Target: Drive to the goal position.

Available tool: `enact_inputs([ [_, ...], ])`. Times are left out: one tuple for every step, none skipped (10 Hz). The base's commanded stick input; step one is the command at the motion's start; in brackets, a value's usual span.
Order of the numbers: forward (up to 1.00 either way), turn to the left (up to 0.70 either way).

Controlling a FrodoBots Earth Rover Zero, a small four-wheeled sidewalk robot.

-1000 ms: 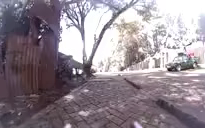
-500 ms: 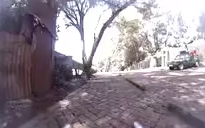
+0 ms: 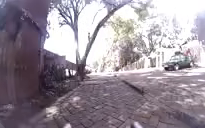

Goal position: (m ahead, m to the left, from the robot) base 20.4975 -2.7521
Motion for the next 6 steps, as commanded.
enact_inputs([
  [0.7, 0.0],
  [0.7, 0.0],
  [0.7, 0.0],
  [0.7, 0.0],
  [0.7, 0.0],
  [0.7, 0.0],
])
